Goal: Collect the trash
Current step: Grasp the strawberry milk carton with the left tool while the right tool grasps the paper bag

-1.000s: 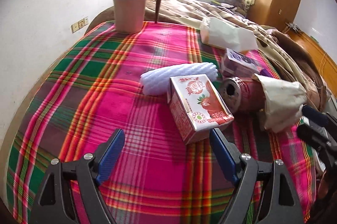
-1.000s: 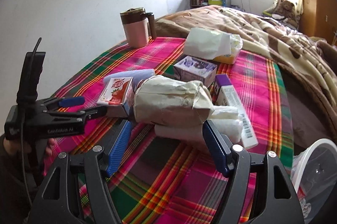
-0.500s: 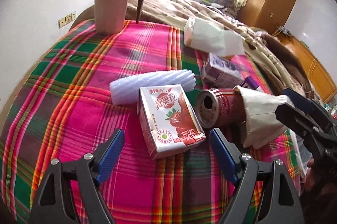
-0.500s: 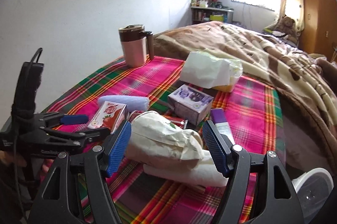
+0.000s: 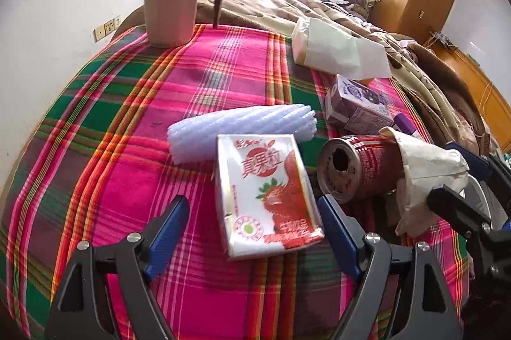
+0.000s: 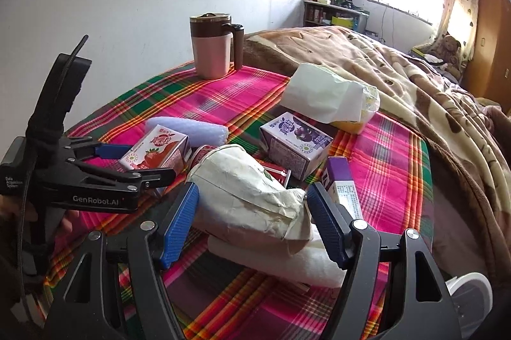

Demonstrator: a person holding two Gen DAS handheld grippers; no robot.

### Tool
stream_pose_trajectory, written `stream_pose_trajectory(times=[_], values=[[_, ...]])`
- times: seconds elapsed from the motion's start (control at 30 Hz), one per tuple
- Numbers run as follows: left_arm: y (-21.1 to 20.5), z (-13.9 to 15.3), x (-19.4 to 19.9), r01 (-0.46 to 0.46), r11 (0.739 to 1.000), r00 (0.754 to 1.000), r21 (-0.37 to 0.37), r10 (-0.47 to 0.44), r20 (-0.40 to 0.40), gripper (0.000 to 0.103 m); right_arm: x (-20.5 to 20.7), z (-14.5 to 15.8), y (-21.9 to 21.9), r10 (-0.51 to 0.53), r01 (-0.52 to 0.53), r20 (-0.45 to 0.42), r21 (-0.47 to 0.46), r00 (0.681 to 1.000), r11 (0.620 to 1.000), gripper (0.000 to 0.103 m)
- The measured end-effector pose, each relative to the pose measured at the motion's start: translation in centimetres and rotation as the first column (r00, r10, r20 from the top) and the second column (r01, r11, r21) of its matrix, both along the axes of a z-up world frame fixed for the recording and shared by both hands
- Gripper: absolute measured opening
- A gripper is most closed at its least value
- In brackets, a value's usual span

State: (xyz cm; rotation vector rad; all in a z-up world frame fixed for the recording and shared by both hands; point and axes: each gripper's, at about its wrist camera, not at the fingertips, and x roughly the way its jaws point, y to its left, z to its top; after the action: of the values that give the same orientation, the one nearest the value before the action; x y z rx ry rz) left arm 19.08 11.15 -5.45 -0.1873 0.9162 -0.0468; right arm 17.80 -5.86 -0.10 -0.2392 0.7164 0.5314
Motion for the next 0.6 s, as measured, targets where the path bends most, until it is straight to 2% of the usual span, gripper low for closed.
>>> stream_pose_trajectory(times=[0.2,0.3,0.37,0.5,0.53,0.6], values=[[-0.1,-0.4,0.5,-0.012,1.000,1.000,0.016,0.012,-0.011,0.084,0.0,-0.1,0.5,-0.009,0.009,0.009,-0.016,1.000,1.000,0.075],[0.2,-0.5,0.5,-0.015,1.000,1.000,-0.008,0.015,-0.009,0.084,0.1,-0.1,0.5,-0.020,0.021,0.013,-0.008,1.000,1.000,0.075],[0.6,-0.5,0.4,-0.023,0.999,1.000,-0.027,0.022,-0.007,0.080,0.1,-0.2,0.5,-0.028,0.028,0.015,-0.015,0.999,0.999,0.075],[1.0,-0.4,0.2,-0.033,0.999,0.999,-0.031,0.033,-0.003,0.064,0.2,-0.4,0.1,-0.063,0.063,-0.007,-0.007,0.998,0.998,0.075],[1.0,-0.4,0.2,-0.030,0.999,1.000,-0.037,0.029,-0.003,0.060,0.1,-0.5,-0.2,-0.076,0.076,-0.011,0.003,0.997,0.997,0.070],[1.0,-0.4,0.0,-0.024,0.998,1.000,-0.056,0.024,-0.001,0.060,0.0,-0.6,-0.4,-0.090,0.090,-0.011,0.014,0.996,0.996,0.063]])
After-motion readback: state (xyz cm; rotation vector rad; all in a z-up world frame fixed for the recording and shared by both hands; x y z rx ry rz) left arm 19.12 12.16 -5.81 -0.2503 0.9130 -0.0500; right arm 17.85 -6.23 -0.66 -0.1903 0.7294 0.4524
